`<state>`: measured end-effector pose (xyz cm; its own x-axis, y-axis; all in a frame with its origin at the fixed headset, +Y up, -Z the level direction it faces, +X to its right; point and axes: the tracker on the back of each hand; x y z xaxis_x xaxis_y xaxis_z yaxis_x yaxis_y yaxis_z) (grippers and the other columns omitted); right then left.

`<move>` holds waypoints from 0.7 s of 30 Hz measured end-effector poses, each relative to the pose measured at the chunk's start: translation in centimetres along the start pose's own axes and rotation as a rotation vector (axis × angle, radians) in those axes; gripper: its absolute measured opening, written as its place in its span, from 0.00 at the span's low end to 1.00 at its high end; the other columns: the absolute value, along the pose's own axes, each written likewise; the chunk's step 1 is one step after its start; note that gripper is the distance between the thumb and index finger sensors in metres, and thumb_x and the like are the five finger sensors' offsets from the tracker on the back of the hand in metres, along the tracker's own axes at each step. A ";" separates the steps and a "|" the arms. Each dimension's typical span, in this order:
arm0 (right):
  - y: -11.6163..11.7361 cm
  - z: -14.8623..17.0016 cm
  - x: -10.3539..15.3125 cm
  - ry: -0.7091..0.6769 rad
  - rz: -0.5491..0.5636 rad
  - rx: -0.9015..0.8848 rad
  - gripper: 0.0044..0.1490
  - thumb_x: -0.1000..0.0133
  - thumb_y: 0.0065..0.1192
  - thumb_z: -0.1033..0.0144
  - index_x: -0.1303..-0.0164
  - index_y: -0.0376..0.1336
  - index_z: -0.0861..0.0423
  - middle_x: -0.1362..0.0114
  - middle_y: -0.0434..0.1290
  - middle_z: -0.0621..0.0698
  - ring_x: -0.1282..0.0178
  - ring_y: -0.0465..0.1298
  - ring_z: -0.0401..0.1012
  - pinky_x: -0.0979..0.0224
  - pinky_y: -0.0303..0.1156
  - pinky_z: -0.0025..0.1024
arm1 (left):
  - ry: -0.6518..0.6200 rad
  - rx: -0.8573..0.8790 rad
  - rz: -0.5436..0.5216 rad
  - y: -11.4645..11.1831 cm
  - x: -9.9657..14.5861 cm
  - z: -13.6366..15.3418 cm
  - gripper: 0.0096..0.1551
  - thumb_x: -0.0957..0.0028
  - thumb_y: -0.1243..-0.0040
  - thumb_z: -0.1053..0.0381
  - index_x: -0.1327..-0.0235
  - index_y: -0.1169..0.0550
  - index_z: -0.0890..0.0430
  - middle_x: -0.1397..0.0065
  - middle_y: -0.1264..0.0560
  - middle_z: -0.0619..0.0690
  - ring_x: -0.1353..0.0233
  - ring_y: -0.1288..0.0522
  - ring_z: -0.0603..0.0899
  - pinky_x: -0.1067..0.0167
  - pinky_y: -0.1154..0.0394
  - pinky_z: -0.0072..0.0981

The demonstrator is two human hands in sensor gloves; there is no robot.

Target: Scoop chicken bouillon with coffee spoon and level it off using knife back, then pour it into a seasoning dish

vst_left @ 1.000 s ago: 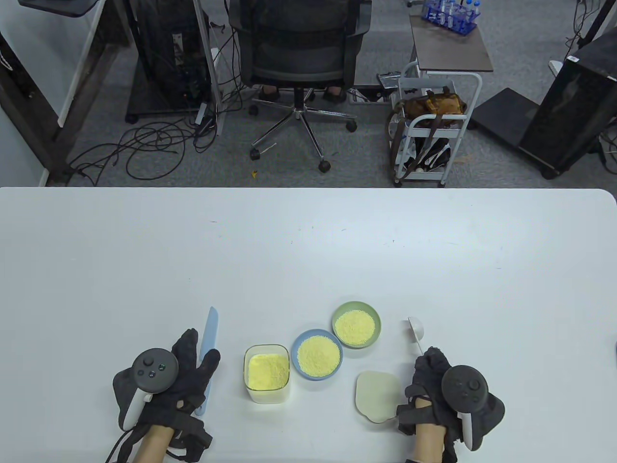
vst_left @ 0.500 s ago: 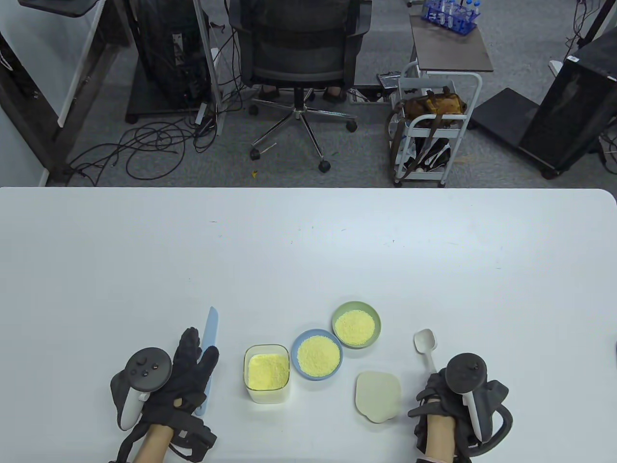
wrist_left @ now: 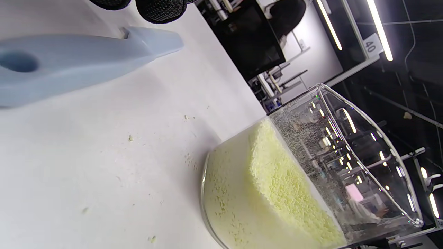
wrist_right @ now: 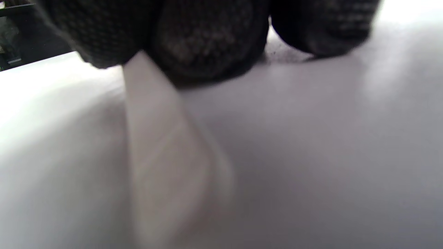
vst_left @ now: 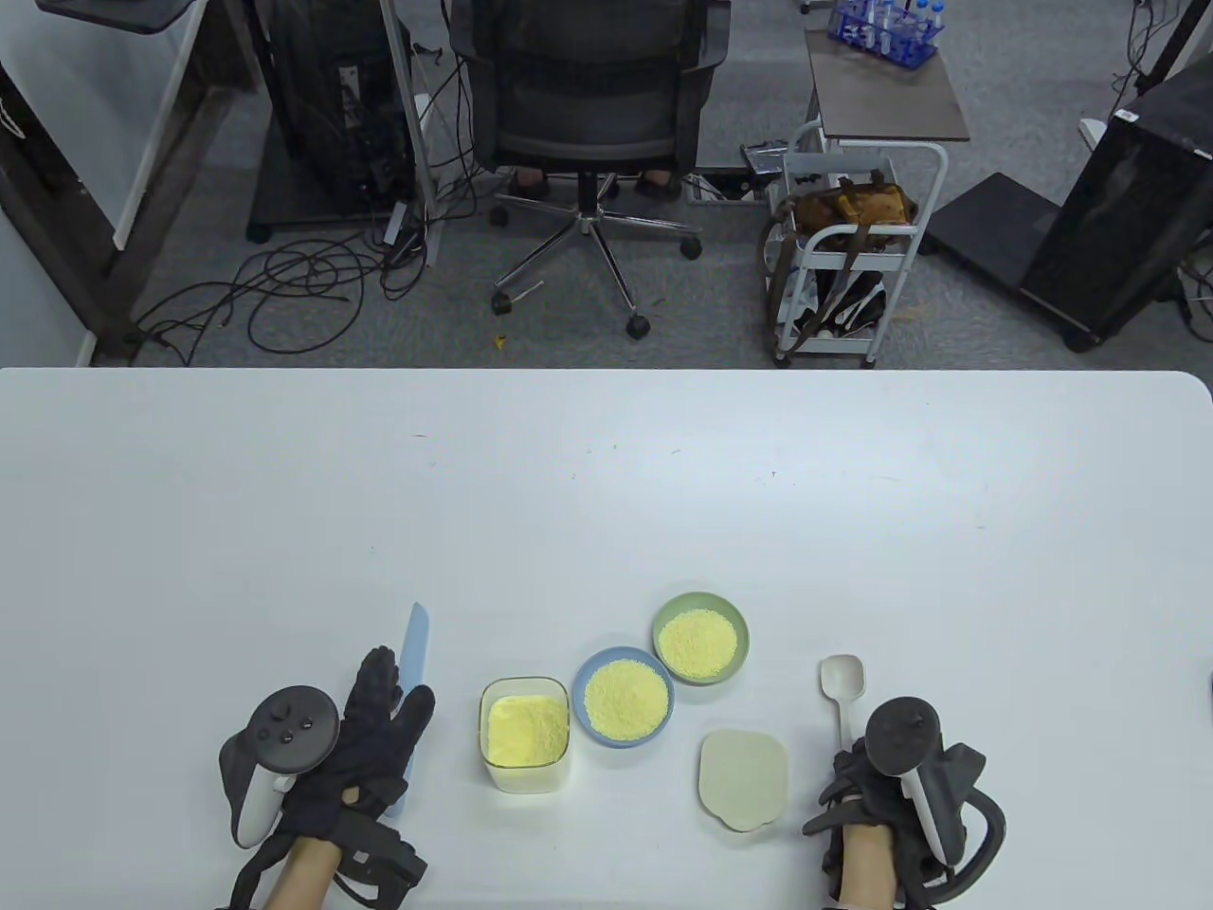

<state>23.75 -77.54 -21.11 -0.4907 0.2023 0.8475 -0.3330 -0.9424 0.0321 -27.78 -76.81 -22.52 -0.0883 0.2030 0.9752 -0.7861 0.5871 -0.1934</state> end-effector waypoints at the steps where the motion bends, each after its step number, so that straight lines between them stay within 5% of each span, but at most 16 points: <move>1: 0.0 0.0 0.0 0.008 -0.006 0.010 0.27 0.61 0.69 0.64 0.56 0.67 0.63 0.39 0.59 0.71 0.56 0.71 0.41 0.51 0.69 0.45 | 0.002 -0.003 0.003 0.0 0.0 0.0 0.61 0.51 0.60 0.22 0.22 0.58 0.61 0.18 0.50 0.69 0.19 0.42 0.72 0.29 0.43 0.67; 8: 0.1 0.1 0.0 0.021 -0.030 0.016 0.33 0.58 0.68 0.63 0.45 0.59 0.58 0.32 0.47 0.72 0.46 0.65 0.43 0.43 0.64 0.47 | 0.013 -0.017 -0.001 0.0 0.0 0.1 0.60 0.51 0.60 0.22 0.22 0.58 0.61 0.18 0.50 0.69 0.19 0.42 0.72 0.29 0.43 0.67; 15: -0.3 -0.5 1.2 0.005 0.062 0.061 0.48 0.57 0.69 0.59 0.33 0.48 0.59 0.28 0.38 0.72 0.35 0.60 0.52 0.33 0.59 0.54 | 0.026 -0.023 -0.002 0.0 0.1 0.0 0.60 0.51 0.60 0.23 0.22 0.58 0.61 0.18 0.49 0.69 0.19 0.42 0.71 0.29 0.43 0.67; 21: -1.7 -1.2 2.7 -0.153 0.097 -0.094 0.56 0.58 0.72 0.59 0.31 0.42 0.64 0.28 0.33 0.72 0.31 0.56 0.57 0.30 0.54 0.58 | 0.044 -0.022 0.002 0.0 -0.2 0.2 0.60 0.51 0.60 0.23 0.21 0.58 0.61 0.18 0.49 0.69 0.19 0.42 0.72 0.29 0.43 0.67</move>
<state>22.02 -75.04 -19.56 -0.3989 0.0619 0.9149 -0.3675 -0.9249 -0.0977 -27.90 -77.04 -22.74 -0.0625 0.2382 0.9692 -0.7724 0.6035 -0.1981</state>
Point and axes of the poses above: the tracker on the back of each hand, its own z axis roughly to the little-finger side, its own x axis roughly from the fingertips to the wrist, y = z × x
